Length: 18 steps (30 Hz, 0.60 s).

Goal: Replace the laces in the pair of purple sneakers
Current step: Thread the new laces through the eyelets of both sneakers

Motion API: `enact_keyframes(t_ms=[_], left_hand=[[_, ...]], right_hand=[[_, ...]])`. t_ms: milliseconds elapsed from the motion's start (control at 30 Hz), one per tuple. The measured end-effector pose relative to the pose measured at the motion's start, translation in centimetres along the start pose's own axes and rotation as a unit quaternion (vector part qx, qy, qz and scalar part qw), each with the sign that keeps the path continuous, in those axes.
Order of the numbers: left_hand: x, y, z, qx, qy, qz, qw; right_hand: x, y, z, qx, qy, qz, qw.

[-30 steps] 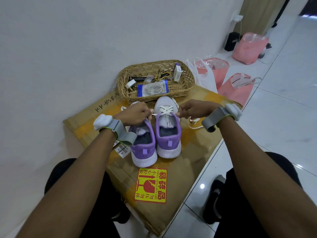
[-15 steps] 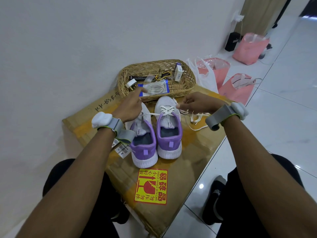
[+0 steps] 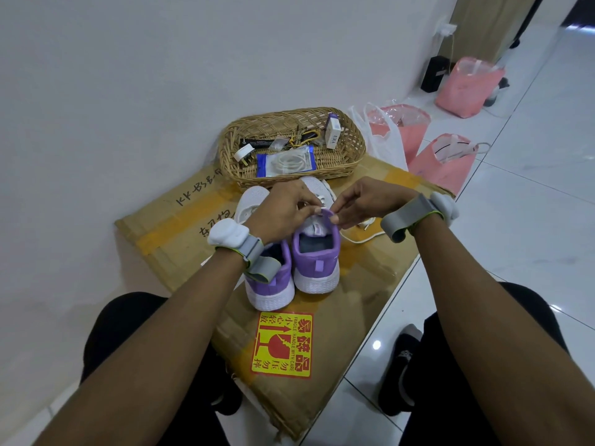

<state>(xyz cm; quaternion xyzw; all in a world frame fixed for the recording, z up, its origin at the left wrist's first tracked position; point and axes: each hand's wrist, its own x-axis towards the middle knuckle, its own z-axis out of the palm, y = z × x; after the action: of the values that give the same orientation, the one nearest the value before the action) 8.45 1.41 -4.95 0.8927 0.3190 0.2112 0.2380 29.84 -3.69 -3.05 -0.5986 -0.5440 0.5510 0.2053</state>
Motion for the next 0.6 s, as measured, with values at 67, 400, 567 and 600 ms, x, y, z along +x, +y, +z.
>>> enact_keyframes(t_ms=[67, 400, 567, 600], left_hand=[[0.0, 0.3, 0.1, -0.002, -0.001, -0.001, 1.000], [0.1, 0.9, 0.4, -0.002, -0.012, -0.013, 1.000], [-0.2, 1.4, 0.5, 0.026, 0.000, -0.023, 0.999], [-0.2, 1.5, 0.4, 0.029, 0.005, -0.024, 0.999]], right_hand=[[-0.1, 0.1, 0.0, 0.019, -0.003, 0.004, 1.000], [-0.2, 0.2, -0.3, 0.033, -0.009, -0.004, 0.999], [-0.3, 0.4, -0.7, 0.067, -0.046, 0.002, 0.997], [-0.2, 0.4, -0.8, 0.070, -0.050, 0.003, 0.996]])
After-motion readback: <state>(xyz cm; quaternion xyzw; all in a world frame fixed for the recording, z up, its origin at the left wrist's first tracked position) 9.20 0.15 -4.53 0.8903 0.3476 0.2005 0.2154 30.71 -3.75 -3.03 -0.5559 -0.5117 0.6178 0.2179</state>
